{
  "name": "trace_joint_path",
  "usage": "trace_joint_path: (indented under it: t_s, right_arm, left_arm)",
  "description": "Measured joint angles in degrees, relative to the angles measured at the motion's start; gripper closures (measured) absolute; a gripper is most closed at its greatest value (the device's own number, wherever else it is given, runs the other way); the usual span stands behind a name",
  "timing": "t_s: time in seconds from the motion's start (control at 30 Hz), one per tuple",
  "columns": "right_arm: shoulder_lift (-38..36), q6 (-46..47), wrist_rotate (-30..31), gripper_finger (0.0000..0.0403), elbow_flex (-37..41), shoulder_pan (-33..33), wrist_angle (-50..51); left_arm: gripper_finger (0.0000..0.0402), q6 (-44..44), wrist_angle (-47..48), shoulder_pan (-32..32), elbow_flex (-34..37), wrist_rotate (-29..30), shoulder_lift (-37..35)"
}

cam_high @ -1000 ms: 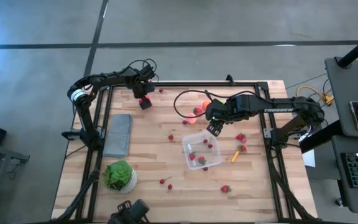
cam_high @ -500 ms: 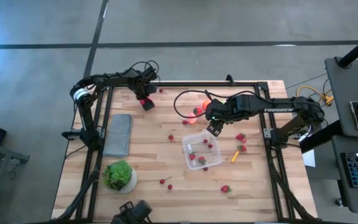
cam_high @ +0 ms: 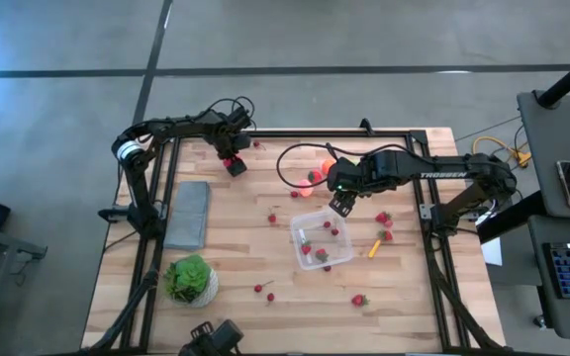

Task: Pick and placing Produce into tupperware
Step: Put the apple into the transparent bin

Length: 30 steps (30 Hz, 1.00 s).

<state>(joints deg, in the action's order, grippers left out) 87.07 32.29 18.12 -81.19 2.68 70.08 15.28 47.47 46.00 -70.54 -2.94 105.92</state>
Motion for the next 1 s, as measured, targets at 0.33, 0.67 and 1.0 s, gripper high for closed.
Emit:
trace_joint_path:
  t_s: [0.33, 0.67, 1.0]
  right_arm:
    - [0.0, 0.1, 0.0, 0.0133, 0.0, 0.1, 0.0]
    - [-6.6, 12.3, 16.2, 0.0138, 0.0, 0.3, 0.2]
    - [-22.4, 14.3, 19.7, 0.014, 1.2, 0.2, 0.5]
  left_arm:
    - [0.0136, -2.0, 4.5, -4.2, -0.9, -8.4, -5.2]
    - [0.0135, -3.0, -6.3, -17.5, -1.3, -19.3, -15.4]
    - [0.0134, -7.6, -23.1, -30.0, -1.5, -19.5, -12.8]
